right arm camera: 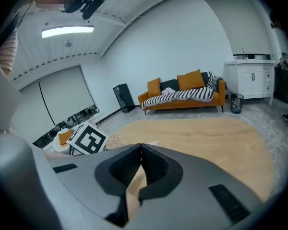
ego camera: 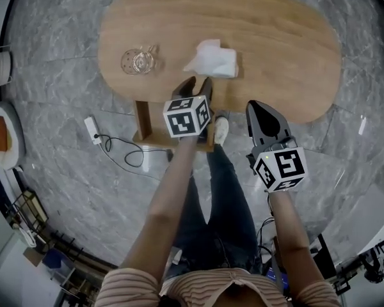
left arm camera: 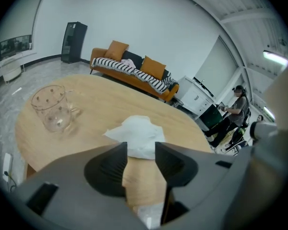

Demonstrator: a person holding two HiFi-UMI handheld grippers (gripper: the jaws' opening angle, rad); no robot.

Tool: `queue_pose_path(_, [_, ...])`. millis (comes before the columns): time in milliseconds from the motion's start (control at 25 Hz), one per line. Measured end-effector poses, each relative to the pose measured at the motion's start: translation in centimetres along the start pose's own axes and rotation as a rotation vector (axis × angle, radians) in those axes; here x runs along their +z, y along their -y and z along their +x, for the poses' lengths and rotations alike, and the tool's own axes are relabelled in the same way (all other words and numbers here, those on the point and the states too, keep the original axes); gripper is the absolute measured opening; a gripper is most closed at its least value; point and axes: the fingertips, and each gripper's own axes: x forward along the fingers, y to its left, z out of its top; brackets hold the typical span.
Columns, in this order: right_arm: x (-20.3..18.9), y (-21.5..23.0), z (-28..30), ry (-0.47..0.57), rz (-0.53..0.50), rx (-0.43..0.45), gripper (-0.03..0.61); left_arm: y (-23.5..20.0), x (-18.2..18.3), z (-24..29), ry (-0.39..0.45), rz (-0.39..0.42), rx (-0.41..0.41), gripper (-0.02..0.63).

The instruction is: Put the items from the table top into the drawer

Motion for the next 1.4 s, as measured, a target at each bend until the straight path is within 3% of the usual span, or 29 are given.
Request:
queue_pose_path(600, [-4.1,1.7,5.0,-0.085,-0.011,0.026,0.008,-1.3,-0.5,5.4,0.004,-0.067,0.041,0.183])
queue_pose_path(960, [-5.4,1.4,5.7,-0.115,-0.010,0.042,0.008,-1.7,-0.1,7.0,-0.007,-0.065,0.044,0.181])
queue_pose_path(1400, [-6.1,1.0,5.9,-0.134,-0.017,0.058,0.008,-1.4,0.1,7.3,-0.005,-0.045,0.056,0.093])
